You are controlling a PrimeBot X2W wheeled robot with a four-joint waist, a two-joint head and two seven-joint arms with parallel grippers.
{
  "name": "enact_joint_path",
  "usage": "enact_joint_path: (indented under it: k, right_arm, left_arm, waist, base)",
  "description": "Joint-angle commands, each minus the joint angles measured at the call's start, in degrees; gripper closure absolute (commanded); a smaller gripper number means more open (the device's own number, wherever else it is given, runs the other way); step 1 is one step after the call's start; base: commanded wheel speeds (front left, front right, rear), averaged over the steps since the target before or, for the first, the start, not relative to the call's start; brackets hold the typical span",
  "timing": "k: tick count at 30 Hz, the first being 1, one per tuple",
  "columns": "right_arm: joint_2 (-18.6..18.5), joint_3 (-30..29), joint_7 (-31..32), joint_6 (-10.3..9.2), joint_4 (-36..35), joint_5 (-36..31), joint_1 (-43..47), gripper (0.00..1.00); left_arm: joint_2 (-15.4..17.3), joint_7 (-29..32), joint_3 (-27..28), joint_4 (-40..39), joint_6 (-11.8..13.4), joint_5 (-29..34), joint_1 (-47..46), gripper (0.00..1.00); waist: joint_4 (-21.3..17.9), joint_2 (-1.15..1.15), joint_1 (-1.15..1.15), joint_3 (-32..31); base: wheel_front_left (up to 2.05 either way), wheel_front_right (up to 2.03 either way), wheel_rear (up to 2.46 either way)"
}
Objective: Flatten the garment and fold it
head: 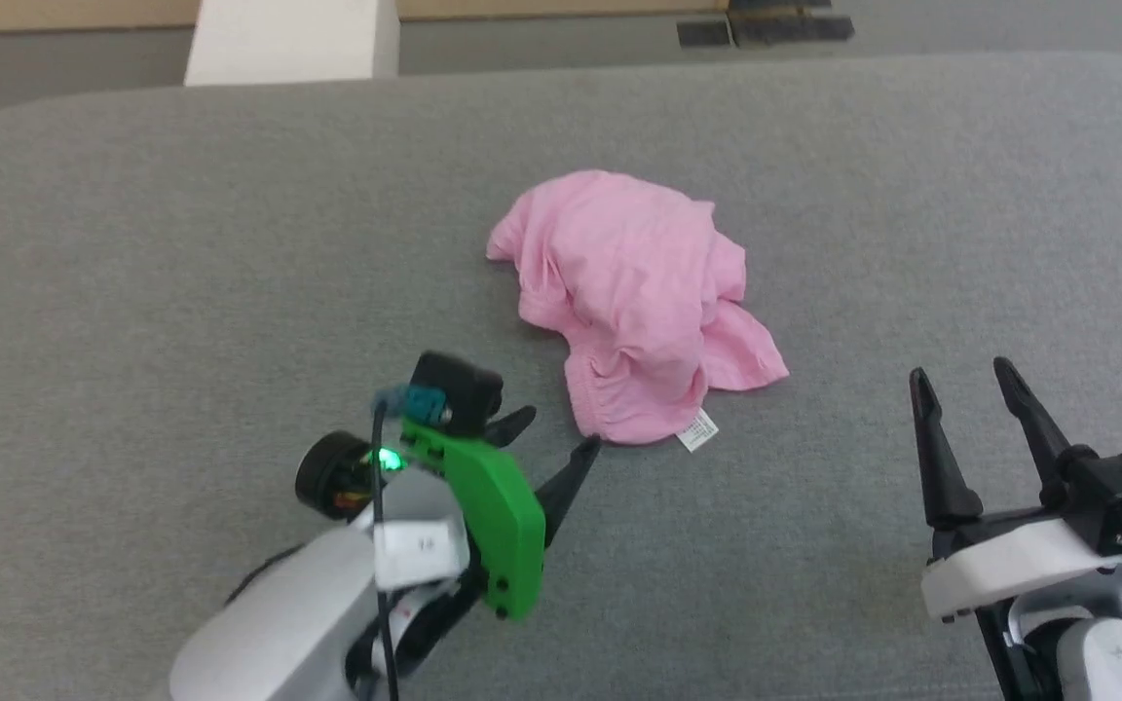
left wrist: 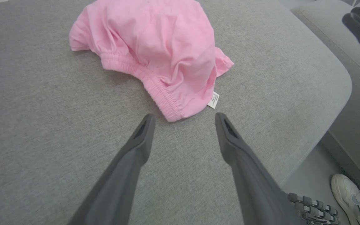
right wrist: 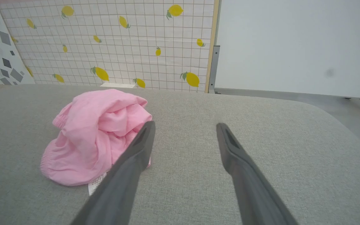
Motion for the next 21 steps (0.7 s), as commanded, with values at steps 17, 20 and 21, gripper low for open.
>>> enact_joint_path:
  k: [17,20,21]
  right_arm:
    - [1.5,0.4,-3.6,-0.09,1.9,-0.7,-4.0,0.0]
    - [1.6,0.4,-4.0,-0.09,2.1,-0.6,-4.2,0.0]
    - [1.6,0.4,-4.0,-0.09,2.2,-0.5,-4.3,0.0]
  left_arm:
    - [-3.2,14.9,1.0,13.1,-1.0,-7.4,-13.1,0.0]
    - [-2.9,15.7,0.2,14.5,-1.0,-6.4,-14.0,0.0]
    - [-3.0,16.0,0.0,14.8,-1.3,-6.5,-14.0,0.22]
  waist:
    - [-7.1,0.0,0.0,10.4]
    - [-6.9,0.0,0.0,11.1]
    - [-6.8,0.0,0.0,11.2]
  base:
    - [0.0,0.0,0.0]
    - [0.0,0.0,0.0]
    - [0.0,0.0,0.0]
